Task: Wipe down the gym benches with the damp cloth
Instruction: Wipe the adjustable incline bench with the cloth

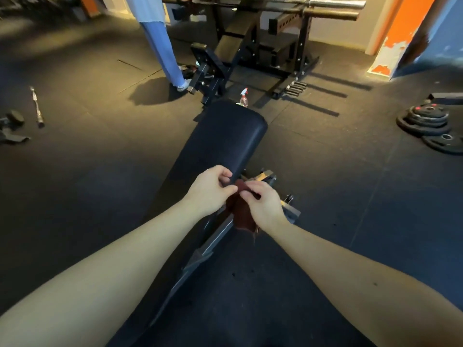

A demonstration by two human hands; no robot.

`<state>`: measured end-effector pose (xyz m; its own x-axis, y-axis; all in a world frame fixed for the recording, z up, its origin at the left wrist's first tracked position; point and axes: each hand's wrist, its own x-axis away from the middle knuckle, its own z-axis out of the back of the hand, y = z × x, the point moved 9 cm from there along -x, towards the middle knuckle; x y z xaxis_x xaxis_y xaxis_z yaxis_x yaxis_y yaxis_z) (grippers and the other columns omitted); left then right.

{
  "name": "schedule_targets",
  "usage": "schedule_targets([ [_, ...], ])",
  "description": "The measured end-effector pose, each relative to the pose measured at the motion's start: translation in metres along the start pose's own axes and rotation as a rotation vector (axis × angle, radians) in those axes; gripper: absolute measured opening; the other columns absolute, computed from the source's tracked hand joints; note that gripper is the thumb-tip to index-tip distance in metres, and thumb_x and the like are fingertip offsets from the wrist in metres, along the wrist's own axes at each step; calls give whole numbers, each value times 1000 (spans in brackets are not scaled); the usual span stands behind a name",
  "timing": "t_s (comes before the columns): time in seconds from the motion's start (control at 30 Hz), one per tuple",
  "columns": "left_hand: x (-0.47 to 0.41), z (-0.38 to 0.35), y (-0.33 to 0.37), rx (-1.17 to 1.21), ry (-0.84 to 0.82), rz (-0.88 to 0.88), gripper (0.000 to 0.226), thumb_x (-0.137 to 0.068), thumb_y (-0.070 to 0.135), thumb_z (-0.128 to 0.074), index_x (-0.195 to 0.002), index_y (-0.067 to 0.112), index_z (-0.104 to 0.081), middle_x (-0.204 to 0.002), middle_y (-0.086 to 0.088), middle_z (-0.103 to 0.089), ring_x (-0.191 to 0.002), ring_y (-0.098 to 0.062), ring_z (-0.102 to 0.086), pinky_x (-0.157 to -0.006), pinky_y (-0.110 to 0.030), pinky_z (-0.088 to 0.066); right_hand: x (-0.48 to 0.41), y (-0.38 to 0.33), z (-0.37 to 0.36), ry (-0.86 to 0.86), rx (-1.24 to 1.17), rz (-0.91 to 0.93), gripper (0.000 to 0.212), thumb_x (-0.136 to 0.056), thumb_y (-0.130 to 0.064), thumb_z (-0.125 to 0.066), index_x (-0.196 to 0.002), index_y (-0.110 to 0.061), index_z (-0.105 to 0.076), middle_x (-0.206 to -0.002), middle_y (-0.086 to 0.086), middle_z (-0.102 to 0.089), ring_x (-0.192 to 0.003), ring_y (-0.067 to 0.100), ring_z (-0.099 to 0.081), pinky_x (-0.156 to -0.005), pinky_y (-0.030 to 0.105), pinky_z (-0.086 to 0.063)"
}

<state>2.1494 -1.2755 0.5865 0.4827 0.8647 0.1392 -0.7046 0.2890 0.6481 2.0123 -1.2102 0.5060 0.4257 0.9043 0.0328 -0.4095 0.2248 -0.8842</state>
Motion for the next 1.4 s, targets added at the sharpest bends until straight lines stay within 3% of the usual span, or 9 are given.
schedule_targets([
  [0.13, -55, -33, -19, -81, 134, -61, 37, -92, 33, -73, -126, 21, -64, -121, 4, -59, -108, -14, -60, -96, -32, -51, -47, 64, 4, 175, -171, -81, 30, -101, -24, -63, -127, -8, -68, -125, -5, -55, -113, 8, -54, -105, 24, -39],
  [0.23, -92, -51, -43, -117, 214, -43, 40, -94, 34, -70, -131, 19, -63, -131, 0, -55, -118, -18, -58, -95, -30, -45, -85, 99, 3, 290, -264, -56, 31, -103, -25, -60, -130, -13, -67, -127, -3, -57, -117, 12, -57, -103, 25, -42],
  [0.37, -129, -68, -75, -236, 307, -38, 55, -94, 39, -71, -144, 22, -55, -147, -1, -46, -131, -25, -53, -105, -42, -46, -135, 128, 3, 402, -384, 35, 49, -99, -19, -65, -146, -20, -55, -132, -4, -60, -119, 9, -57, -109, 27, -43],
  [0.53, -146, -86, -103, -267, 311, -89, 52, -93, 39, -72, -141, 23, -59, -145, -4, -57, -133, -24, -53, -110, -38, -43, -169, 129, 8, 572, -351, 191, 26, -93, -19, -67, -119, -17, -67, -112, -3, -66, -105, 15, -63, -98, 27, -48],
  [0.63, -151, -86, -108, -291, 377, -123, 49, -90, 35, -75, -137, 27, -63, -143, -3, -58, -132, -24, -54, -112, -41, -44, -182, 121, 11, 669, -390, 276, 24, -93, -18, -62, -117, -19, -68, -117, 2, -65, -108, 18, -63, -102, 32, -49],
  [0.8, -160, -86, -115, -257, 391, -88, 48, -87, 34, -79, -133, 29, -65, -139, 2, -60, -130, -22, -56, -108, -42, -47, -199, 107, -22, 599, -413, 320, 29, -100, -37, -58, -125, -26, -70, -127, -4, -64, -116, 8, -59, -110, 34, -47],
  [1.0, -164, -82, -114, -247, 362, -131, 48, -86, 31, -80, -132, 27, -67, -145, 3, -56, -135, -19, -51, -113, -37, -40, -198, 123, -44, 609, -555, 302, 12, -97, -37, -65, -105, -30, -70, -119, -1, -65, -107, 7, -63, -106, 38, -51],
  [1.23, -166, -85, -119, -230, 432, -131, 45, -88, 34, -78, -131, 29, -66, -140, 5, -54, -130, -21, -53, -108, -40, -46, -235, 105, 15, 784, -609, 229, 12, -97, -19, -65, -108, -22, -61, -114, 0, -62, -93, 2, -60, -82, 13, -48],
  [1.4, -168, -84, -119, -238, 464, -137, 45, -88, 34, -78, -131, 30, -66, -137, 6, -56, -127, -22, -56, -102, -39, -49, -251, 99, 22, 765, -605, 203, 8, -101, -30, -58, -105, -25, -62, -114, -2, -63, -92, 1, -59, -91, 24, -52],
])
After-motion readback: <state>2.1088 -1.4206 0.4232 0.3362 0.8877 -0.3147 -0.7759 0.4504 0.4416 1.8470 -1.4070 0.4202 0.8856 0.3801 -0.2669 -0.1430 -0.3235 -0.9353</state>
